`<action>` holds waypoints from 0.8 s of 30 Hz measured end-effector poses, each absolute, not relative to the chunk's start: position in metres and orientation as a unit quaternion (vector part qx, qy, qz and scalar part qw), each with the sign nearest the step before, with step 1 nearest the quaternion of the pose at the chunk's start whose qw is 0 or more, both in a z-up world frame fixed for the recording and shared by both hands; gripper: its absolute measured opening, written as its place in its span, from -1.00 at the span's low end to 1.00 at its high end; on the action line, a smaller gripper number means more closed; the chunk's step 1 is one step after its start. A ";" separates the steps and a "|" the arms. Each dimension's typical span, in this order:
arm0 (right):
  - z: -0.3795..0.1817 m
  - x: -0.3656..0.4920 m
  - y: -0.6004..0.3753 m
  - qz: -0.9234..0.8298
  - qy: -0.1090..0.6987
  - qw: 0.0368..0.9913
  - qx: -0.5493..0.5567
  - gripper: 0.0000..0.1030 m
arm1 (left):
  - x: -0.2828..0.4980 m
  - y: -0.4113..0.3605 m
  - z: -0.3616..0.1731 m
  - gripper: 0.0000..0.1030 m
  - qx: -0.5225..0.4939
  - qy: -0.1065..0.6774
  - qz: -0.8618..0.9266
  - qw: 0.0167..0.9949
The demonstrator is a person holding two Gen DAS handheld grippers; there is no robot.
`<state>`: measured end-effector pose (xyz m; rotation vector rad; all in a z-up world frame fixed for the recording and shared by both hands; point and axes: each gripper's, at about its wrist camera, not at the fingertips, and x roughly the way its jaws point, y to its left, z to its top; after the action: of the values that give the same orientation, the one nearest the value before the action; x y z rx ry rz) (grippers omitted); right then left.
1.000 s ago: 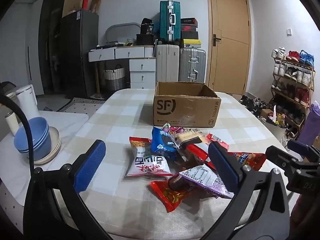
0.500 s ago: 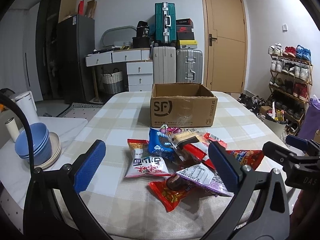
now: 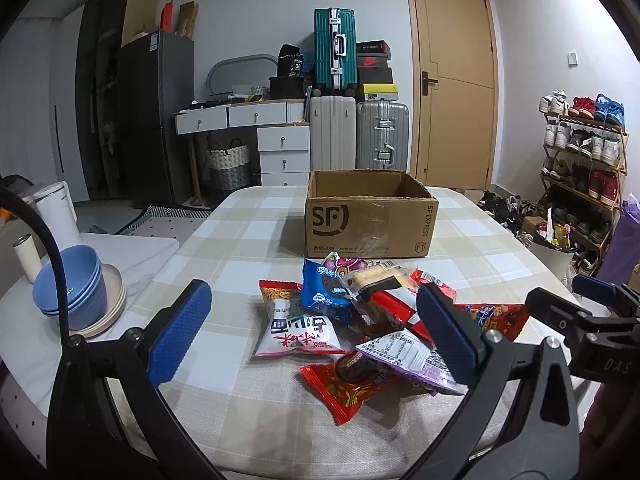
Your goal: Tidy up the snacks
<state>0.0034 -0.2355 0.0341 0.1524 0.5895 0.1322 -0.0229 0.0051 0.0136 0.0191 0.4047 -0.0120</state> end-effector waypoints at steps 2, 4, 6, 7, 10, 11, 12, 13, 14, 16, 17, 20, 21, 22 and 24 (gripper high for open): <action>0.034 0.003 -0.236 0.065 0.290 0.952 0.075 1.00 | -0.023 0.005 0.014 0.99 0.010 0.201 -0.006 0.980; 0.034 0.004 -0.235 0.065 0.290 0.952 0.075 1.00 | -0.023 0.006 0.014 0.99 0.010 0.201 -0.006 0.979; 0.034 0.003 -0.236 0.066 0.290 0.952 0.076 1.00 | -0.024 0.006 0.014 0.99 0.009 0.201 -0.007 0.980; 0.034 0.003 -0.236 0.066 0.290 0.952 0.076 1.00 | -0.024 0.006 0.014 0.99 0.008 0.201 -0.007 0.980; 0.034 0.003 -0.236 0.066 0.290 0.952 0.076 1.00 | -0.023 0.006 0.014 0.99 0.009 0.202 -0.007 0.979; 0.033 0.003 -0.236 0.066 0.290 0.952 0.076 1.00 | -0.023 0.006 0.014 0.99 0.009 0.202 -0.007 0.979; 0.033 0.003 -0.236 0.065 0.291 0.952 0.075 1.00 | -0.023 0.006 0.014 0.99 0.009 0.201 -0.006 0.979; 0.033 0.003 -0.236 0.065 0.290 0.952 0.075 1.00 | -0.023 0.005 0.014 0.99 0.010 0.202 -0.006 0.979; 0.033 0.003 -0.236 0.065 0.290 0.952 0.076 1.00 | -0.023 0.006 0.014 0.99 0.009 0.201 -0.006 0.979; 0.033 0.003 -0.236 0.065 0.290 0.952 0.075 1.00 | -0.023 0.006 0.014 0.99 0.010 0.201 -0.005 0.980; 0.033 0.003 -0.236 0.065 0.291 0.951 0.076 1.00 | -0.024 0.007 0.014 0.99 0.010 0.201 -0.004 0.980; 0.033 0.003 -0.235 0.065 0.290 0.952 0.076 1.00 | -0.024 0.007 0.014 0.99 0.011 0.201 -0.004 0.979; 0.033 0.004 -0.234 0.064 0.291 0.952 0.076 1.00 | -0.024 0.007 0.014 0.99 0.010 0.201 -0.003 0.979; 0.033 0.004 -0.235 0.065 0.291 0.951 0.075 1.00 | -0.024 0.008 0.014 0.99 0.010 0.202 -0.003 0.979; 0.034 0.002 -0.236 0.065 0.293 0.951 0.076 1.00 | -0.024 0.007 0.014 0.99 0.010 0.202 -0.003 0.979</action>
<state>0.0023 -0.2360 0.0337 0.1544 0.5956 0.1321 -0.0236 0.0074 0.0141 0.0202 0.4062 -0.0061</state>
